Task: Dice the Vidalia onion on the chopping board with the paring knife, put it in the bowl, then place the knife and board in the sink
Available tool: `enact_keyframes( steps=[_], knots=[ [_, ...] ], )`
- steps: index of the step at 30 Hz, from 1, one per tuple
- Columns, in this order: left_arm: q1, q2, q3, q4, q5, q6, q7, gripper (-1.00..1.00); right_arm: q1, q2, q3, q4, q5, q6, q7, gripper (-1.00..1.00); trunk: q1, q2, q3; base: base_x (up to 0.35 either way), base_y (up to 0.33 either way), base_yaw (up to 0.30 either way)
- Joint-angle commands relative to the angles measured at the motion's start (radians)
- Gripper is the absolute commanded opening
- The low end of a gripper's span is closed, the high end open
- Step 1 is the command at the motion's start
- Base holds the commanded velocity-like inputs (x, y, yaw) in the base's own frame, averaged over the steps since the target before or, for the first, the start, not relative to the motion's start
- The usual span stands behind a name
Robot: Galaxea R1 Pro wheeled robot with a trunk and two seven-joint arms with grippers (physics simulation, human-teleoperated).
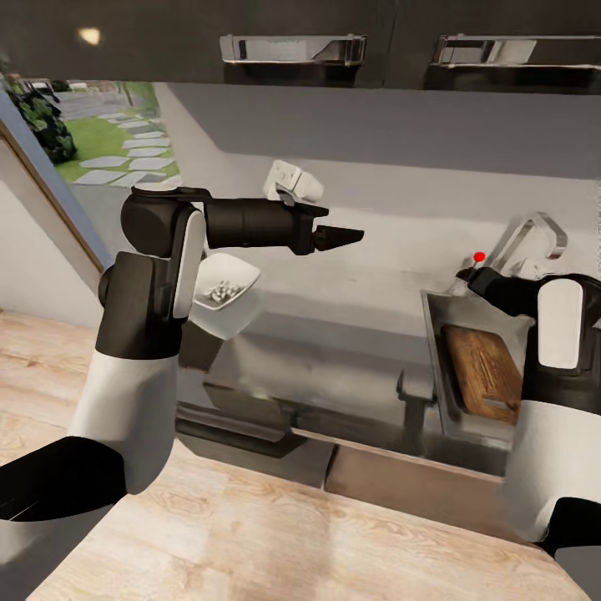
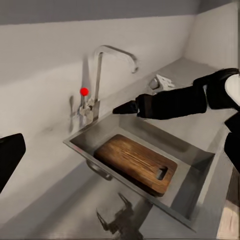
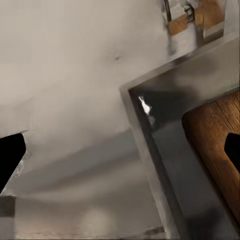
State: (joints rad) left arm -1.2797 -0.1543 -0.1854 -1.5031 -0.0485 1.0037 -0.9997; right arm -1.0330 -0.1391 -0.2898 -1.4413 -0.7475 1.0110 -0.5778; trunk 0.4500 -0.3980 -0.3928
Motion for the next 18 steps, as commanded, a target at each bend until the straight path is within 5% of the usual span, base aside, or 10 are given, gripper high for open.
enact_keyframes(
  steps=[1, 5, 10, 18],
  knots=[
    [-0.001, -0.001, 0.001, 0.000, -0.005, 0.007, -0.007, 1.00, -0.001, -0.024, 0.004, -0.002, -0.010, 0.003, 0.046, 1.00, 0.000, -0.002, -0.002, -0.326, 0.000, 0.000],
    [-0.001, -0.001, 0.001, 0.000, -0.005, 0.007, -0.006, 1.00, -0.001, -0.094, 0.071, -0.003, -0.010, 0.003, 0.215, 1.00, 0.000, -0.002, -0.002, -0.328, 0.000, 0.000],
    [-0.001, -0.001, 0.000, 0.000, -0.005, 0.007, -0.005, 1.00, -0.001, -0.119, 0.207, -0.004, -0.009, 0.004, 0.288, 1.00, 0.000, -0.002, -0.001, -0.330, 0.000, 0.000],
    [-0.001, 0.002, 0.001, -0.001, -0.005, 0.007, -0.003, 1.00, -0.001, -0.125, 0.244, -0.005, -0.009, 0.003, 0.303, 1.00, 0.000, -0.002, 0.009, -0.331, 0.000, 0.000]
  ],
)
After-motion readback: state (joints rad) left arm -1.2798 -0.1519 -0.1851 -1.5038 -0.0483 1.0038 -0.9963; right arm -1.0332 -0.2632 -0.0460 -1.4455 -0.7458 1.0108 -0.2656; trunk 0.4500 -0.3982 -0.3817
